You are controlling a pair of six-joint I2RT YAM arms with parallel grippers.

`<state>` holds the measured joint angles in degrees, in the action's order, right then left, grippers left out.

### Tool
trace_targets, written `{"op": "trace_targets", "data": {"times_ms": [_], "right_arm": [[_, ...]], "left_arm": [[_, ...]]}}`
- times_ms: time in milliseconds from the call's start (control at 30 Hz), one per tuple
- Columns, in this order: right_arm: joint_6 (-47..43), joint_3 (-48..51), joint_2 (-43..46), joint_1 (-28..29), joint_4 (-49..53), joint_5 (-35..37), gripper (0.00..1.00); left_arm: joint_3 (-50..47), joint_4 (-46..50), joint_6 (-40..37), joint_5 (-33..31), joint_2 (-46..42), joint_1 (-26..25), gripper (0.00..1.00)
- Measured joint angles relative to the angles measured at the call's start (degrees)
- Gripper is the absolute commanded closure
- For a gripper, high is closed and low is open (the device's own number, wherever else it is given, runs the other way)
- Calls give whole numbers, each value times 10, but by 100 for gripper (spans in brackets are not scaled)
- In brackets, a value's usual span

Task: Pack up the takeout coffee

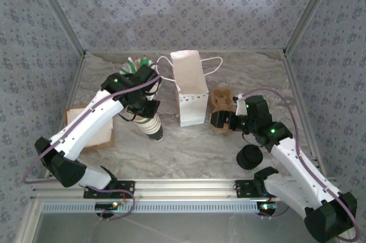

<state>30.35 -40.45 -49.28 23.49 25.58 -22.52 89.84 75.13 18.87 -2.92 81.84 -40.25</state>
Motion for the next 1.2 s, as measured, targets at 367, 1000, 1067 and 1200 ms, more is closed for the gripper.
{"op": "trace_targets", "data": {"times_ms": [367, 1000, 1067, 1200], "right_arm": [[0, -6, 0, 9, 1, 8, 4], [-2, -86, -3, 8, 90, 65, 2], [-4, -88, -3, 2, 99, 72, 2], [-5, -90, -3, -15, 121, 91, 0]], "left_arm": [[54, 30, 0, -17, 1, -14, 100], [269, 114, 1, -46, 3, -145, 100], [280, 115, 2, -41, 7, -173, 100], [285, 115, 3, -33, 29, -226, 100]]}}
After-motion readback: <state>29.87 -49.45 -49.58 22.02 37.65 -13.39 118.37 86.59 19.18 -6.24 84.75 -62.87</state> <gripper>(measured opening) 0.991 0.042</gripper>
